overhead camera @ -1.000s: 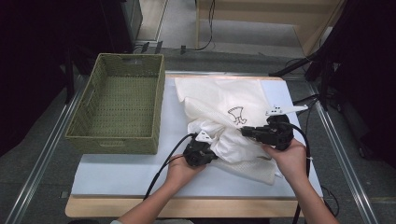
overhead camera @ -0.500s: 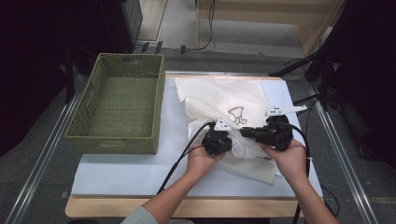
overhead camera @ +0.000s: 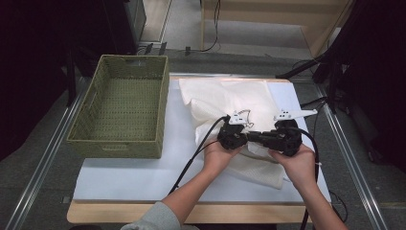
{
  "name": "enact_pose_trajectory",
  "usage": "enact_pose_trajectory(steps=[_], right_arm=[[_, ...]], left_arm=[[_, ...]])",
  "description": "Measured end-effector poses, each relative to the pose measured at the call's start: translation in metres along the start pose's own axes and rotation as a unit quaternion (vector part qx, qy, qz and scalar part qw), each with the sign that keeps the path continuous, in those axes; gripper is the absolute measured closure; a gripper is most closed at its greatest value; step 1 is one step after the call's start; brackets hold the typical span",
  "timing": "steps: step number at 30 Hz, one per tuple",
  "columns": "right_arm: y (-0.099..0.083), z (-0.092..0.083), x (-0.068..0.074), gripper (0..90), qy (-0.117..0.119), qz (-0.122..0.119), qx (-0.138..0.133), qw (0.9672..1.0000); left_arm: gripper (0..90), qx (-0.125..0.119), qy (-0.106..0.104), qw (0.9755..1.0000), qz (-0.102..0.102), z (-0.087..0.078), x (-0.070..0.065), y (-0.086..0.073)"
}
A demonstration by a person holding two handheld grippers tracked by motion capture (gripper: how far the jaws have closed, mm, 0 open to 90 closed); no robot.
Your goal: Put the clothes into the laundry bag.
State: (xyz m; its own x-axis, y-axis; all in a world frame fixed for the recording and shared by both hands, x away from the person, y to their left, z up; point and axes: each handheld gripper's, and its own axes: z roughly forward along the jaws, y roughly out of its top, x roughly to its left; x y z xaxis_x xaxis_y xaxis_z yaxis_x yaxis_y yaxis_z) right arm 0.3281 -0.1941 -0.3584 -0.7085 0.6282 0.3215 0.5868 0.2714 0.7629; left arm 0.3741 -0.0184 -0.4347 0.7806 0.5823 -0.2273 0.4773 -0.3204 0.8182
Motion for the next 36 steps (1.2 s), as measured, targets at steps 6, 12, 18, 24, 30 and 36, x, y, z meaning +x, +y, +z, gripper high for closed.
enact_pose_trajectory(steps=[6, 12, 18, 24, 30, 36], right_arm=[[-0.004, 0.005, -0.004, 89.1, -0.007, 0.003, 0.012, 0.9999], [-0.005, 0.004, -0.009, 89.0, -0.003, 0.007, 0.008, 0.9999], [-0.007, 0.008, -0.009, 89.0, -0.014, -0.001, 0.018, 0.9997], [-0.007, 0.008, -0.011, 88.9, -0.015, 0.004, 0.018, 0.9997], [-0.007, 0.009, -0.011, 88.9, -0.015, 0.003, 0.019, 0.9997], [-0.007, 0.009, -0.011, 88.8, -0.015, 0.004, 0.019, 0.9997]], left_arm=[[90.0, 0.038, -0.001, 0.9993, 0.008, 0.014, 0.006, -0.005], [90.0, 0.063, -0.033, 0.9974, 0.007, -0.003, 0.005, -0.008], [87.2, 0.08, -0.046, 0.9956, 0.017, -0.026, -0.002, -0.015], [87.2, 0.079, -0.042, 0.9958, 0.019, -0.064, 0.005, -0.018], [90.0, 0.077, -0.011, 0.9968, 0.015, -0.1, 0.023, -0.013], [90.0, 0.078, 0.022, 0.9967, -0.005, -0.127, 0.044, -0.009]])
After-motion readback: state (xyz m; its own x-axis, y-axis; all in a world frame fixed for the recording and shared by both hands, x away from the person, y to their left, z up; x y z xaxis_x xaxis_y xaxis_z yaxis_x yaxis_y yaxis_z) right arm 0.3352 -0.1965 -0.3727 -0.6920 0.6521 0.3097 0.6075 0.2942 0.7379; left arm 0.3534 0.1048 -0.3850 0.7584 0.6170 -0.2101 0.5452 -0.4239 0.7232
